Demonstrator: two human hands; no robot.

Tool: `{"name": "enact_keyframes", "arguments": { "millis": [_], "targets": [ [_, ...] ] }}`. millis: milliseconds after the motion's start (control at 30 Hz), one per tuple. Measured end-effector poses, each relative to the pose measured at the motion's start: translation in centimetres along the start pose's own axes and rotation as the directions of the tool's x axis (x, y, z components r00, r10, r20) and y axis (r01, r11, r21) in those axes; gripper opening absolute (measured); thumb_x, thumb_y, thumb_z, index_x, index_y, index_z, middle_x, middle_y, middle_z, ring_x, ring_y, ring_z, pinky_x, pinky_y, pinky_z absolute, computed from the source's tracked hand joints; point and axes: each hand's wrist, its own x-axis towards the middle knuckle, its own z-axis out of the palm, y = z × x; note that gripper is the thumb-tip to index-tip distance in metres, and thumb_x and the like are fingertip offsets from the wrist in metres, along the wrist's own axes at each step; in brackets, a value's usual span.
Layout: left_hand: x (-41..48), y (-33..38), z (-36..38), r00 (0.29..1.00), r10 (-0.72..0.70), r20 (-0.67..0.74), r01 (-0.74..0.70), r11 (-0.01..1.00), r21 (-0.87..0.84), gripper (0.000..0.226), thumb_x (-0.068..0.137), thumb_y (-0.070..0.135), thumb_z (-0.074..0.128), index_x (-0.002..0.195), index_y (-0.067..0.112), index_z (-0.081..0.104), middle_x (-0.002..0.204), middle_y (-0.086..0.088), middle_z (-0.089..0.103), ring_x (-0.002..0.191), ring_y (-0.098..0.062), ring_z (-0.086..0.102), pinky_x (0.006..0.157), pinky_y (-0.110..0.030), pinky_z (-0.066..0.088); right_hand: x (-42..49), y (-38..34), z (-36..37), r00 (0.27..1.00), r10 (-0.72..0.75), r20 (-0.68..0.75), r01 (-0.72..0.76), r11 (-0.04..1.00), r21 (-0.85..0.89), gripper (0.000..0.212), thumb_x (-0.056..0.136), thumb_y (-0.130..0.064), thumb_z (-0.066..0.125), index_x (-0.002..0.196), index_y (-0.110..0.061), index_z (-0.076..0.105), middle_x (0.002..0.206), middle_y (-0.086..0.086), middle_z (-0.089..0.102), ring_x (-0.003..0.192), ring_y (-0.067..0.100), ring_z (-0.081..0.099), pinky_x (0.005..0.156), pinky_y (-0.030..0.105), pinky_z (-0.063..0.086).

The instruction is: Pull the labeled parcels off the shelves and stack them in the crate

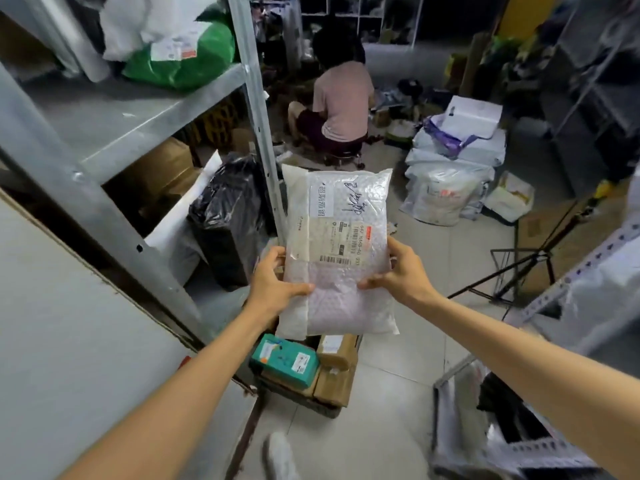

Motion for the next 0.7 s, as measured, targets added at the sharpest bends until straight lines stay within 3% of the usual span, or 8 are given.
{"name": "enact_keyframes", "arguments": {
  "millis": [167,367,600,700],
  "targets": [
    [6.9,-5.5,-0.4,0.991,-0.059,0.124,0.058,0.998,0.008,0.065,0.059,-0.001,0.088,0.112,0.012,0.052,0.114,-0.004,0.063,0.109,-0.022,0.061,0.095,-0.039,0.051,3.9,3.8,4.5,0.993,0.121,-0.006,-0.121,0.992,0.025,0.069,0.06,0.002,0.087,0.12,-0.013,0.057,0.107,-0.008,0.065,0.092,-0.002,0.06,0.075,0.008,0.051],
    [12.3,-14.3,0.3,0.937,-0.233,0.26,0.244,0.97,-0.008,0.071,0.062,-0.008,0.084,0.114,0.022,0.046,0.105,0.01,0.059,0.092,-0.003,0.058,0.073,-0.019,0.047,7.4,11.5,10.4,0.95,0.312,0.015,-0.313,0.949,0.026,0.065,0.06,0.002,0.087,0.112,-0.022,0.055,0.101,-0.015,0.063,0.088,-0.003,0.06,0.071,0.009,0.051],
    [15.5,-26.5,2.3,0.851,-0.434,0.295,0.417,0.901,0.121,0.074,0.063,-0.001,0.086,0.125,0.014,0.05,0.115,-0.001,0.061,0.099,-0.017,0.062,0.074,-0.023,0.05,9.3,22.7,17.5,0.88,0.475,0.014,-0.475,0.879,0.04,0.066,0.058,0.002,0.086,0.116,-0.014,0.057,0.1,-0.01,0.066,0.082,-0.006,0.061,0.067,0.009,0.05],
    [16.6,-31.7,3.7,0.819,-0.487,0.303,0.467,0.873,0.14,0.069,0.065,-0.002,0.085,0.121,0.017,0.05,0.111,0.002,0.06,0.1,-0.019,0.061,0.075,-0.026,0.051,10.0,27.7,20.5,0.856,0.516,0.004,-0.516,0.855,0.049,0.071,0.057,0.003,0.085,0.119,-0.018,0.059,0.104,-0.007,0.068,0.09,0.004,0.065,0.071,0.012,0.054]
  ]
}}
